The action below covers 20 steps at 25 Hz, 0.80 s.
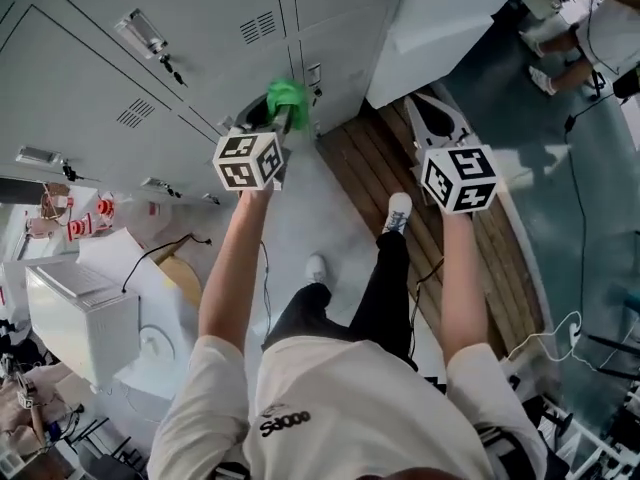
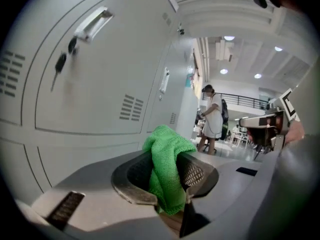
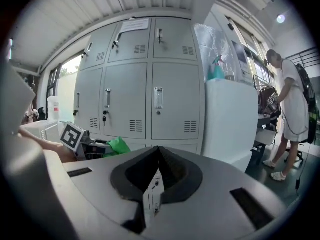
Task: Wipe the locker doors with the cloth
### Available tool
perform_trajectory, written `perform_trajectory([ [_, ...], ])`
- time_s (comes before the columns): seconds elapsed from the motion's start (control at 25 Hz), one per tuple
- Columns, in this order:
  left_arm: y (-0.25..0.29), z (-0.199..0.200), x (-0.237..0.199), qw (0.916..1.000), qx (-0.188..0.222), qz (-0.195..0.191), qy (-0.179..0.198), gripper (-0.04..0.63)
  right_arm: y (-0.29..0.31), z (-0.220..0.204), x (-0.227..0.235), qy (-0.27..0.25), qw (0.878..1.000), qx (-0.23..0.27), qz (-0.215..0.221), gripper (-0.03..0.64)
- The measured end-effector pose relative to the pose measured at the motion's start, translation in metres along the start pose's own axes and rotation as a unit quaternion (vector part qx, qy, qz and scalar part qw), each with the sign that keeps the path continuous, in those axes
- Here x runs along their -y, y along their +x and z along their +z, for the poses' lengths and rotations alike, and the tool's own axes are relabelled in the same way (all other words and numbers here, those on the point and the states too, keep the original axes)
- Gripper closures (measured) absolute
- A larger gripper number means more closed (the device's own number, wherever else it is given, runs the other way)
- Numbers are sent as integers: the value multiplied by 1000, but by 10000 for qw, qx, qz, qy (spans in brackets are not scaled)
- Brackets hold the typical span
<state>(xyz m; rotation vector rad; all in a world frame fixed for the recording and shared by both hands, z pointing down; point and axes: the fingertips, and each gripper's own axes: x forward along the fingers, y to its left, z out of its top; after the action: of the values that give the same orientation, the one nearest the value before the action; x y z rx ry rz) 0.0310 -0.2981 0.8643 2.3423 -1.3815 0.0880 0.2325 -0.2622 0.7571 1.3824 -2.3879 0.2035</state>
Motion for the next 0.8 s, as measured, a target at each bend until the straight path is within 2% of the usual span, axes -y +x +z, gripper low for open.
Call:
perform_trajectory([
  [0.24,-89,88,34,9983,365,-333,293,485,-48,79,-45,-362,9982,476,15,607],
  [0.48,-156,146,66,9941,712,-593,566,485,-77,125,-65,-659,9953,686,-166,607],
  [0.68,-195,172,90,9853,778,-588,1406,485,-95,150,-90,-799,9935,810,-101,607],
  [0.8,-213,182,102,9796,851,-589,1722,485,-106,159,-109,-833,9925,893,14,607],
])
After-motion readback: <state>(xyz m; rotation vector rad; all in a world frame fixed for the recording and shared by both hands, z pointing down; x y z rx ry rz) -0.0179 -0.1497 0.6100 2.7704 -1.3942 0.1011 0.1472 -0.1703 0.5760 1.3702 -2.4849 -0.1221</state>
